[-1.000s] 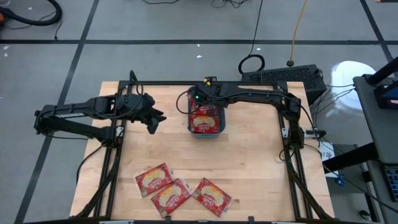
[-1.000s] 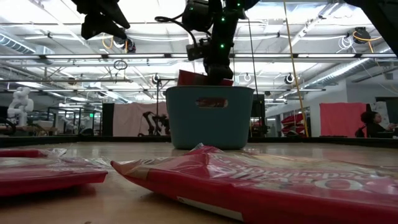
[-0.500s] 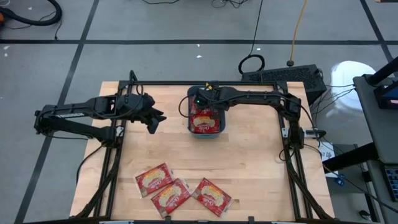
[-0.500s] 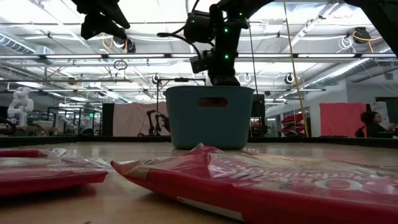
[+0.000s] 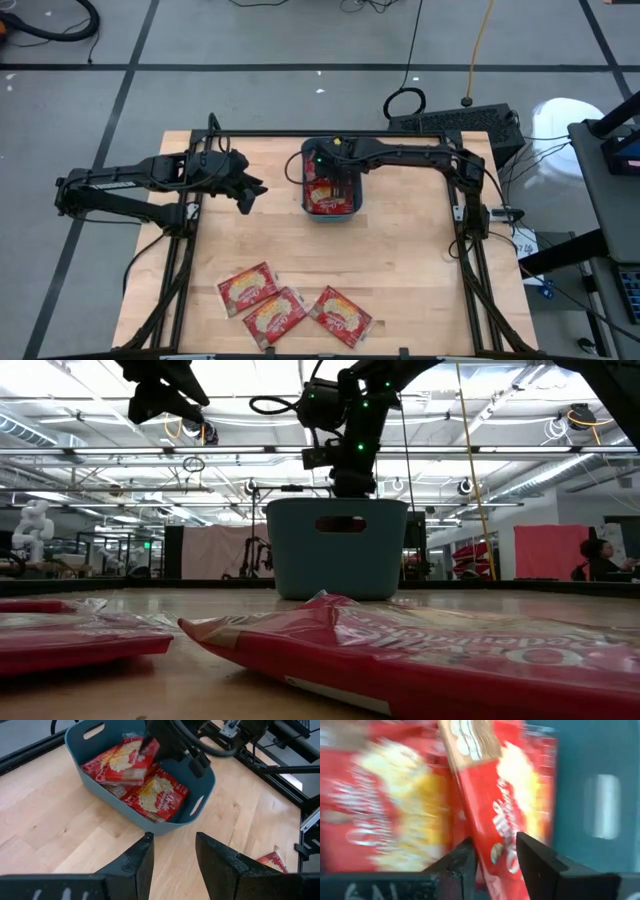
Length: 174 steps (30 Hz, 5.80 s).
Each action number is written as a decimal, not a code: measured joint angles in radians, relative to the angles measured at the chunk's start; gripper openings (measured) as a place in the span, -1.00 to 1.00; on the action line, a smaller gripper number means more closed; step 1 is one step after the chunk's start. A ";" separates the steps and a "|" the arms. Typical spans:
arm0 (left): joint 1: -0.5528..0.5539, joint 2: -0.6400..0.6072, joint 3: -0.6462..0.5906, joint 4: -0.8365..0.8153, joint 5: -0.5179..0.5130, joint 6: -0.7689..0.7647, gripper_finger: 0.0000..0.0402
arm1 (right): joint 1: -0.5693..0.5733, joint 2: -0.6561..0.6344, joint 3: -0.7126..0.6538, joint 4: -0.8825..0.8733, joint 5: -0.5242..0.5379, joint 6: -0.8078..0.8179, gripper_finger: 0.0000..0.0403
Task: Sort popcorn bags into baskets
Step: Put the red popcorn bag into the blue bin
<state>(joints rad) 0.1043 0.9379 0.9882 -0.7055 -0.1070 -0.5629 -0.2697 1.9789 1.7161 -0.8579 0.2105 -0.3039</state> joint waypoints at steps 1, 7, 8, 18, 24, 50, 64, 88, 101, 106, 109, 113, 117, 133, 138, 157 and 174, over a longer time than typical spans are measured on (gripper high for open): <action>0.000 0.000 0.000 0.000 0.000 -0.001 -0.27 | -0.004 0.000 0.000 0.000 -0.043 0.018 -0.42; 0.000 0.000 0.000 0.000 0.000 -0.014 -0.27 | -0.003 0.000 0.000 0.020 0.009 0.103 -0.79; 0.000 0.000 0.000 0.000 0.000 -0.014 -0.27 | -0.004 0.000 0.000 0.034 0.019 0.111 -0.87; 0.000 0.000 0.000 0.000 0.000 -0.022 -0.27 | -0.012 -0.005 0.000 0.034 0.179 0.191 -0.97; 0.000 0.000 0.000 0.001 0.000 -0.019 -0.27 | -0.012 -0.005 0.000 0.046 0.177 0.183 -0.94; -0.008 0.000 0.000 0.001 0.032 -0.053 -0.27 | -0.064 -0.034 -0.028 0.124 -0.319 0.375 -0.33; -0.008 0.000 0.000 -0.002 0.031 -0.048 -0.27 | -0.139 0.084 -0.028 0.254 -0.266 0.364 -0.89; -0.037 0.000 -0.115 -0.023 0.134 -0.170 -0.27 | -0.036 -0.337 -0.027 0.167 -0.263 0.534 -0.99; -0.402 0.063 -0.150 -0.019 0.243 -0.441 0.09 | 0.110 -0.414 -0.027 -0.112 -0.287 0.563 -0.99; -0.556 0.170 -0.149 -0.107 0.242 -0.607 0.38 | 0.213 -0.421 -0.028 -0.205 -0.292 0.575 -0.99; -0.615 0.244 -0.151 -0.149 0.296 -0.770 0.47 | 0.267 -0.421 -0.028 -0.210 -0.291 0.565 -0.99; -0.680 0.328 -0.151 -0.146 0.345 -0.894 0.46 | 0.322 -0.423 -0.063 -0.141 -0.263 0.567 -0.99; -0.718 0.408 -0.150 -0.104 0.357 -0.908 0.38 | 0.365 -0.431 -0.123 -0.124 -0.265 0.571 -0.99; -0.868 0.578 -0.177 -0.120 0.279 -0.740 0.47 | 0.451 -0.667 -0.419 -0.041 -0.265 0.768 -0.99; -0.902 0.585 -0.243 -0.021 0.261 -0.677 0.49 | 0.451 -0.781 -0.525 0.025 -0.267 0.892 -0.99; -0.872 0.561 -0.238 0.105 0.164 -0.609 -0.95 | 0.462 -0.936 -0.697 0.289 -0.259 1.088 -0.99; -0.844 0.297 -0.218 0.126 -0.003 -0.670 -0.99 | 0.541 -0.863 -0.697 0.592 -0.150 1.075 -0.99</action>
<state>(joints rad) -0.7395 1.2347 0.7704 -0.5794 -0.1099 -1.2331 0.2718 1.1161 1.0187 -0.2663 0.0605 0.7713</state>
